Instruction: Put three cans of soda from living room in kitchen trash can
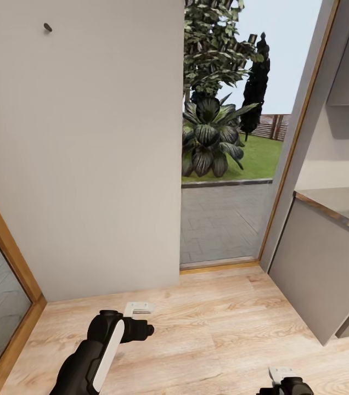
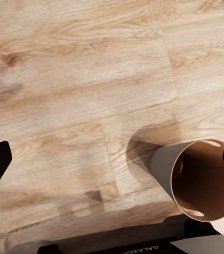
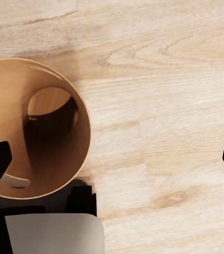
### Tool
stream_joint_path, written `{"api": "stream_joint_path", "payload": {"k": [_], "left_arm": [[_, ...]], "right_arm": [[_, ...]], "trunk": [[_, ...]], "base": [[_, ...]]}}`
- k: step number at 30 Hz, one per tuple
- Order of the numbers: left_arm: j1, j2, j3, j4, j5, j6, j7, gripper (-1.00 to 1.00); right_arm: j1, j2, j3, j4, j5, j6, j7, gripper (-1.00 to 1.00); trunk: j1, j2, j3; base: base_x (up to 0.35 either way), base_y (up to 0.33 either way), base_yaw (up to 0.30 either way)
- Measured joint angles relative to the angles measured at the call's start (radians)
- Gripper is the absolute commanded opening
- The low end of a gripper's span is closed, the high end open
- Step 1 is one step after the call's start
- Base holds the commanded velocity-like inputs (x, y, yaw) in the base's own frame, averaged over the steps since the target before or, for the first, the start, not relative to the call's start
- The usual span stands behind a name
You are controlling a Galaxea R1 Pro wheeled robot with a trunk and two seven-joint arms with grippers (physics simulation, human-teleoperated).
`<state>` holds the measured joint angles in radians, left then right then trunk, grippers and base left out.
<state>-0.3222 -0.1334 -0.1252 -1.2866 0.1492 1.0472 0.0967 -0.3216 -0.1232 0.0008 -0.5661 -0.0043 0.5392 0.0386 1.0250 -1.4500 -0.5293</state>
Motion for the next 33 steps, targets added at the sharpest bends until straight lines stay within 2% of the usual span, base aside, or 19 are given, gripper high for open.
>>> {"api": "stream_joint_path", "payload": {"k": [8, 17, 33], "left_arm": [[0.000, 0.000, 0.001, -0.002, 0.001, 0.000, -0.004, 1.00], [0.000, 0.000, 0.000, -0.005, 0.000, 0.000, 0.000, 1.00], [-0.001, 0.000, -0.001, -0.006, 0.001, 0.000, -0.008, 1.00]], "right_arm": [[-0.001, 0.001, -0.038, 0.001, 0.000, -0.055, 0.001, 1.00], [-0.001, 0.002, -0.045, 0.002, 0.001, -0.067, 0.001, 1.00], [-0.001, 0.001, -0.046, 0.002, 0.000, -0.069, 0.001, 1.00]], "trunk": [[0.000, 0.000, 0.000], [0.000, 0.000, 0.000], [0.061, -0.112, -0.050]], "base": [[0.000, 0.000, 0.000], [0.000, 0.000, 0.000], [0.000, 0.000, 0.000]]}}
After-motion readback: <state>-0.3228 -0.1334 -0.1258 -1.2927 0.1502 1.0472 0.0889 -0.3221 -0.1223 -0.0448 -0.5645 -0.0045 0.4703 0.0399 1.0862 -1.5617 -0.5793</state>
